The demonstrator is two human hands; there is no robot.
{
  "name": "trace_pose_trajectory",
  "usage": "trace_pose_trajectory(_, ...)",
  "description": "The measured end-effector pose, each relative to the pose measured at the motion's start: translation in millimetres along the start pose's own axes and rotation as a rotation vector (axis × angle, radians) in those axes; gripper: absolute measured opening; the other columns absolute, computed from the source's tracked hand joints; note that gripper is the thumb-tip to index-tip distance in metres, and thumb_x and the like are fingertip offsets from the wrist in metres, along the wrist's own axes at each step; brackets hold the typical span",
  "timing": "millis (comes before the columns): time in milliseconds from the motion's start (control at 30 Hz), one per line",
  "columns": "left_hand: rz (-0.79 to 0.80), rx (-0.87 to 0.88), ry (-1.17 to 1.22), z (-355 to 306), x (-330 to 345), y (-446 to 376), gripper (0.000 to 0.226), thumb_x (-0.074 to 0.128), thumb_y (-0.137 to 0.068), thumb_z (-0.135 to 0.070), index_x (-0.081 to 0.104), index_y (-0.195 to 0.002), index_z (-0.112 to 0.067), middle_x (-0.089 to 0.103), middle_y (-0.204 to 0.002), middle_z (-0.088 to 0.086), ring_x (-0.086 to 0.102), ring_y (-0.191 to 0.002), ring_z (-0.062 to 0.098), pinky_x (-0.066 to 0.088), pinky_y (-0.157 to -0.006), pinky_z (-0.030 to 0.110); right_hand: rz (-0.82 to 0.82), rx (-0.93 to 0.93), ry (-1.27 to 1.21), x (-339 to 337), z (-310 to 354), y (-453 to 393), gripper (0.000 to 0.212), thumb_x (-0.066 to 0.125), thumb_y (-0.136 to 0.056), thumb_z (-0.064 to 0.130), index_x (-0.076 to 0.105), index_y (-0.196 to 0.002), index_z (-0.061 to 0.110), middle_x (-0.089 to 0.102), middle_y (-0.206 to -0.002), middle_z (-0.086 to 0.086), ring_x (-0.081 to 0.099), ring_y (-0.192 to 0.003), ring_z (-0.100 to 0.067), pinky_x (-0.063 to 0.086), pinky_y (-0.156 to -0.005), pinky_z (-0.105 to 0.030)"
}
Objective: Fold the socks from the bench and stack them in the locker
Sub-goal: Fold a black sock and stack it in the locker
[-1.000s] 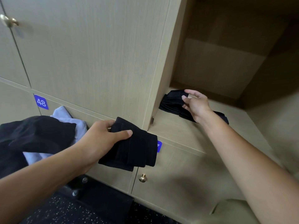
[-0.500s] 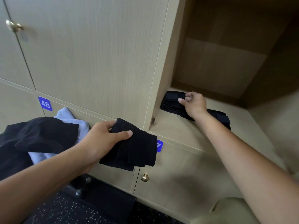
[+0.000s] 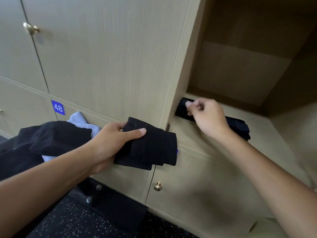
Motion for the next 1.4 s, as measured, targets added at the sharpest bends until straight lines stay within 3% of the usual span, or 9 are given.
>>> trace_pose_trajectory(167, 0.030, 0.020, 0.047, -7, 0, -1, 0.032, 0.072, -0.090, -0.025, 0.073, -0.118, -0.010, 0.078, -0.110, 0.011, 0.076, -0.102, 0.029, 0.060, -0.086, 0.041, 0.331, 0.043, -0.153, 16, 26, 45, 0.025, 0.068, -0.094, 0.041, 0.074, -0.087, 0.018, 0.077, -0.081, 0.002, 0.068, -0.067, -0.007, 0.047, -0.058, -0.015)
trace_pose_trajectory(333, 0.054, 0.029, 0.052, -10, 7, 4, 0.035, 0.072, -0.088, -0.027, 0.073, -0.118, -0.010, 0.078, -0.110, 0.012, 0.076, -0.101, 0.028, 0.065, -0.075, 0.037, 0.510, 0.126, -0.310, 27, 28, 73, 0.024, 0.074, -0.091, 0.035, 0.075, -0.105, 0.016, 0.078, -0.097, -0.008, 0.060, -0.074, -0.010, 0.046, -0.056, -0.022)
trace_pose_trajectory(500, -0.045, 0.016, -0.006, -9, -1, 9, 0.032, 0.068, -0.094, -0.035, 0.075, -0.113, -0.009, 0.079, -0.105, 0.012, 0.076, -0.101, 0.030, 0.059, -0.088, 0.040, 0.452, 0.167, -0.404, 21, 23, 76, 0.023, 0.075, -0.091, 0.026, 0.072, -0.105, 0.008, 0.073, -0.101, -0.024, 0.054, -0.073, -0.021, 0.042, -0.049, -0.022)
trace_pose_trajectory(600, -0.135, -0.004, -0.043, -8, -15, 13, 0.029, 0.068, -0.096, -0.035, 0.076, -0.108, -0.009, 0.079, -0.101, 0.013, 0.075, -0.100, 0.033, 0.056, -0.099, 0.051, 0.293, 0.122, -0.570, 8, 30, 72, 0.012, 0.067, -0.097, 0.015, 0.067, -0.104, 0.006, 0.076, -0.084, -0.006, 0.065, -0.071, -0.015, 0.054, -0.052, -0.025)
trace_pose_trajectory(700, -0.165, -0.043, -0.049, -6, -19, 19, 0.032, 0.065, -0.098, -0.040, 0.078, -0.101, -0.011, 0.079, -0.101, 0.013, 0.076, -0.098, 0.032, 0.056, -0.099, 0.049, 0.177, 0.033, -0.690, -2, 42, 71, 0.005, 0.062, -0.098, 0.007, 0.061, -0.103, 0.007, 0.067, -0.064, 0.012, 0.065, -0.062, -0.005, 0.063, -0.073, -0.031)
trace_pose_trajectory(833, -0.192, -0.120, 0.088, -3, -17, 25, 0.044, 0.061, -0.099, -0.048, 0.074, -0.070, -0.017, 0.078, -0.076, 0.005, 0.076, -0.075, 0.020, 0.056, -0.080, 0.035, 0.223, -0.155, -0.671, -3, 64, 78, 0.005, 0.069, -0.092, 0.005, 0.069, -0.094, 0.010, 0.076, -0.092, -0.011, 0.074, -0.088, -0.027, 0.057, -0.086, -0.030)
trace_pose_trajectory(1000, -0.041, -0.180, 0.148, -3, -7, 27, 0.041, 0.063, -0.095, -0.046, 0.075, -0.069, -0.017, 0.072, -0.068, 0.002, 0.070, -0.056, 0.013, 0.054, -0.061, 0.027, 0.363, -0.339, -0.606, -1, 75, 89, 0.019, 0.063, -0.095, 0.012, 0.071, -0.106, 0.000, 0.076, -0.111, -0.007, 0.069, -0.113, -0.021, 0.052, -0.100, -0.030)
trace_pose_trajectory(1233, 0.015, -0.174, 0.140, -4, -1, 25, 0.015, 0.069, -0.093, -0.025, 0.071, -0.092, -0.010, 0.075, -0.077, 0.004, 0.071, -0.060, 0.012, 0.053, -0.049, 0.018, 0.425, -0.343, -0.631, 2, 71, 89, 0.026, 0.062, -0.095, 0.004, 0.067, -0.120, 0.000, 0.072, -0.122, -0.008, 0.065, -0.120, -0.022, 0.052, -0.099, -0.027)
trace_pose_trajectory(1400, -0.056, -0.093, 0.191, -6, -8, 20, 0.032, 0.073, -0.090, -0.021, 0.072, -0.119, -0.006, 0.079, -0.101, 0.009, 0.076, -0.078, 0.019, 0.059, -0.058, 0.024, 0.286, -0.182, -0.527, 9, 59, 88, 0.038, 0.070, -0.093, 0.024, 0.061, -0.129, 0.030, 0.065, -0.131, 0.013, 0.057, -0.127, -0.001, 0.050, -0.098, -0.021)
Point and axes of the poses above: each hand's wrist, its own y-axis away from the middle knuckle, its own x-axis out of the palm, z = x × y, the point moved 8 cm from there along -y, towards the middle knuckle
